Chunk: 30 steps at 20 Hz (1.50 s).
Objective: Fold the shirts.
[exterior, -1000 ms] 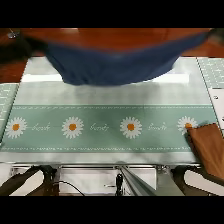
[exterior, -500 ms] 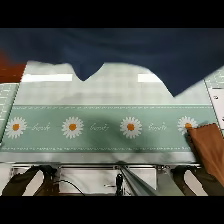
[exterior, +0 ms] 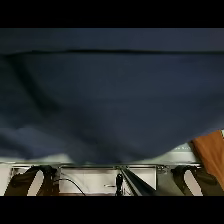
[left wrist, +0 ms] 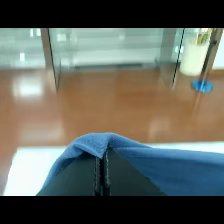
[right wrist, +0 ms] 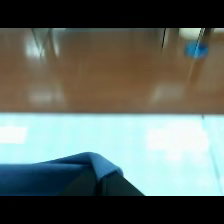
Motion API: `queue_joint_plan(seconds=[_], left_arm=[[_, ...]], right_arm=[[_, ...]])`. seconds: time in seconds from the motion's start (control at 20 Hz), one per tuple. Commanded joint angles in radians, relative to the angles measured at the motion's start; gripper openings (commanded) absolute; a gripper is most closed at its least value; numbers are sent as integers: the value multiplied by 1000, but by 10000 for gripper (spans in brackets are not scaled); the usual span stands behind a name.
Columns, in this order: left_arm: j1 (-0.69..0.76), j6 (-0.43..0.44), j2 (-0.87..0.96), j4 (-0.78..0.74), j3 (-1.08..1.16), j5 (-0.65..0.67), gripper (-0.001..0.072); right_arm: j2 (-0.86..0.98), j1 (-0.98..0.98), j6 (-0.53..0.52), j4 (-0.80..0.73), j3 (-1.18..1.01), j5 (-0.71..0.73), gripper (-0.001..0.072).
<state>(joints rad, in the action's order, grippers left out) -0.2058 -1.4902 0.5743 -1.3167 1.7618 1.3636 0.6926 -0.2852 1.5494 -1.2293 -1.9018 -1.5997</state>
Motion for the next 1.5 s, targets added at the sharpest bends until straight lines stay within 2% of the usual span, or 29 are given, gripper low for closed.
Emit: queue_joint_plan(seconds=[0.0,0.1,0.25,0.35,0.45,0.6,0.7,0.8,0.85,1.0,1.1,1.35,1.45], left_arm=[[0,-14,36,2,-160,11,25],[1,57,108,66,-298,-61,25],[1,68,272,144,-451,-219,25],[16,68,396,158,-479,-327,25],[59,68,532,158,-479,-423,25],[138,60,719,166,-479,-541,26],[167,-27,823,166,-475,-632,26],[182,-114,895,171,-471,-693,26],[183,-128,922,187,-470,-708,26],[183,-127,961,225,-470,-708,26],[177,-90,964,225,-470,-674,26],[110,-1,964,225,-431,-388,26],[97,70,978,213,-432,-276,26]], right_arm=[[-12,0,-5,20,199,48,25],[-12,0,-17,59,376,166,25],[27,1,-92,208,662,376,25],[119,2,-135,254,767,504,25],[269,2,-161,274,777,585,25],[513,9,-235,405,777,751,25],[668,21,-254,496,744,816,25],[812,30,-253,547,653,801,25],[872,33,-245,547,598,775,25],[1015,37,-210,507,421,632,25],[1052,37,-190,460,357,532,25],[1045,11,-220,309,322,274,26],[1045,12,-182,212,331,243,26]])
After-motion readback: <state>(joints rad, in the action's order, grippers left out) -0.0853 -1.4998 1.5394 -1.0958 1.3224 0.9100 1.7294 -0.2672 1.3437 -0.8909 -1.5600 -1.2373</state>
